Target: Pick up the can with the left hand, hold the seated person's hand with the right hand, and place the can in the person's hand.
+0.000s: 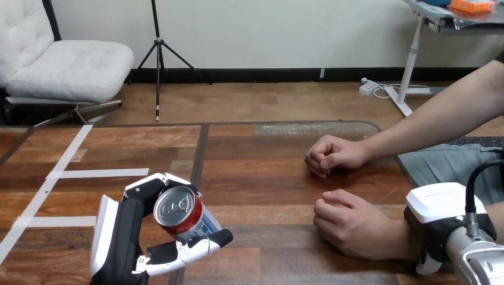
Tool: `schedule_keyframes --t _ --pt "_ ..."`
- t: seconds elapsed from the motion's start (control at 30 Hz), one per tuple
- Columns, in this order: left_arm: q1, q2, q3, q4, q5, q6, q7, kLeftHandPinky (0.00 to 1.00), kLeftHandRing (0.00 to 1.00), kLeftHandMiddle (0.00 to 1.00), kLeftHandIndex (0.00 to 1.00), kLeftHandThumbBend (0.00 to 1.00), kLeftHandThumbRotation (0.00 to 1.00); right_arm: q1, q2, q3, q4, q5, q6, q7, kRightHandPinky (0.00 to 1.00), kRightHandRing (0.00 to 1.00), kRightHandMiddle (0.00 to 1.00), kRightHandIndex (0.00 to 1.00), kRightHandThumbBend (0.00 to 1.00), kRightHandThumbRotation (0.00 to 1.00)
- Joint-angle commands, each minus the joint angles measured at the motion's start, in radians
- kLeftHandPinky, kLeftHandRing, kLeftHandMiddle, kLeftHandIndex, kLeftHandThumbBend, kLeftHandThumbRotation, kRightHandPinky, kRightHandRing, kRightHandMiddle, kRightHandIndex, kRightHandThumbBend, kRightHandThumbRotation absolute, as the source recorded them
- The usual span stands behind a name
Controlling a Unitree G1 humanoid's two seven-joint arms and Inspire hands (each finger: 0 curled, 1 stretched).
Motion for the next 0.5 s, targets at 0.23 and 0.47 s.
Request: schedule_keyframes --t 0.23,0.47 --pt "-0.037 -0.004 0.013 -0.057 -0.015 -0.003 0.000 0.33 0.38 0.42 0.42 0.78 0.00 -0.039 -0.031 -0.016 0.009 0.036 -0.003 -0.087 0.23 0.29 0.41 0.60 0.71 0.00" --pt "-0.037 -0.005 0.014 -0.059 -0.014 0.000 0.001 0.33 0.37 0.41 0.42 0.78 0.00 -0.029 -0.024 -0.028 0.005 0.077 -0.005 -0.160 0.13 0.20 0.32 0.56 0.71 0.00"
